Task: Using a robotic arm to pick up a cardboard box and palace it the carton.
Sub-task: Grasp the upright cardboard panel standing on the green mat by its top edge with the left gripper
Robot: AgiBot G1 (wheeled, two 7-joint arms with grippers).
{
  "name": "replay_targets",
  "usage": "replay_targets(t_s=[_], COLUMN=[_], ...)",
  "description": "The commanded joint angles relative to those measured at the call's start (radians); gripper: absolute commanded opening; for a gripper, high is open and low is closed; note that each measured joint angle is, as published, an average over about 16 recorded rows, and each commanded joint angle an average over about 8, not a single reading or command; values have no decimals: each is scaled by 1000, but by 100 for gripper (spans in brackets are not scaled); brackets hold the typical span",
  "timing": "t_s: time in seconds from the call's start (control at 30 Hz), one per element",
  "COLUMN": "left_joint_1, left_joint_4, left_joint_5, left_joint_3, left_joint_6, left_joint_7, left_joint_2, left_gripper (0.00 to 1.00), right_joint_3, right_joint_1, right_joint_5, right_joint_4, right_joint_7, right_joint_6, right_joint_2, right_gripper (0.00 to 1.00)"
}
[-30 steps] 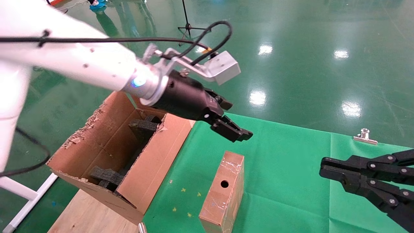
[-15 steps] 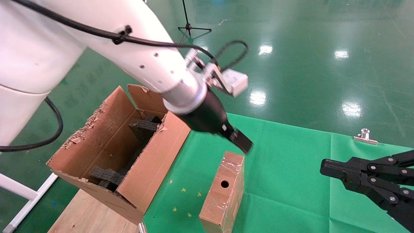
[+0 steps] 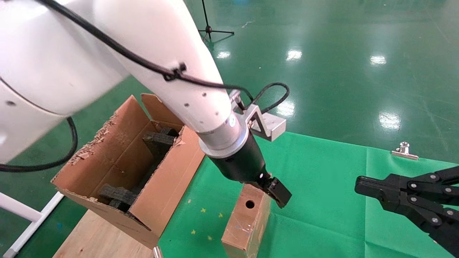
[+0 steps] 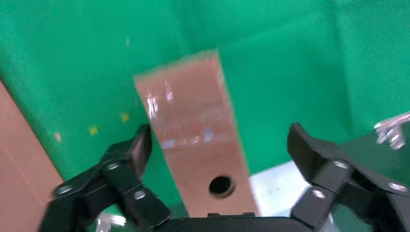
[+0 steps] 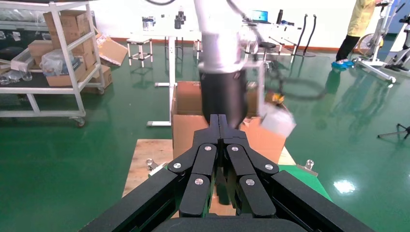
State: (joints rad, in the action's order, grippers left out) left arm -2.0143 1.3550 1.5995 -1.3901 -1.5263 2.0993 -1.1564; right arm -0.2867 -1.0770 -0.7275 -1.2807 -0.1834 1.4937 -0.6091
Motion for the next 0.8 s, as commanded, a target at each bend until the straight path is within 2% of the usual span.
replay_targets(t_s=[0.03, 0.27, 0.63, 0.67, 0.7, 0.73, 0.8], left_joint_1=[18, 7, -17, -17, -17, -17, -17], left_joint_4=[0, 3, 1, 1, 1, 1, 1], left_joint_5=[12, -17, -49, -50, -51, -51, -51], left_joint_3=[-18, -41, -64, -66, -67, -67, -66], left_joint_6=[13, -5, 5, 6, 6, 6, 6], left_joint_7=[2, 13, -22, -23, -24, -24, -23], left_joint_2=[-1, 9, 27, 27, 27, 28, 28], left_gripper=[100, 100, 100, 100, 100, 94, 69], right_joint_3=[0, -1, -1, -1, -1, -1, -1], right_joint_1=[0, 0, 0, 0, 0, 0, 0], right_joint_5=[0, 0, 1, 1, 1, 1, 1], right_joint_4=[0, 0, 0, 0, 0, 0, 0], right_joint_7=[0, 0, 1, 1, 1, 1, 1], right_joint_6=[0, 0, -1, -1, -1, -1, -1], right_joint_2=[0, 0, 0, 0, 0, 0, 0], right_gripper=[0, 0, 0, 3, 11, 24, 49])
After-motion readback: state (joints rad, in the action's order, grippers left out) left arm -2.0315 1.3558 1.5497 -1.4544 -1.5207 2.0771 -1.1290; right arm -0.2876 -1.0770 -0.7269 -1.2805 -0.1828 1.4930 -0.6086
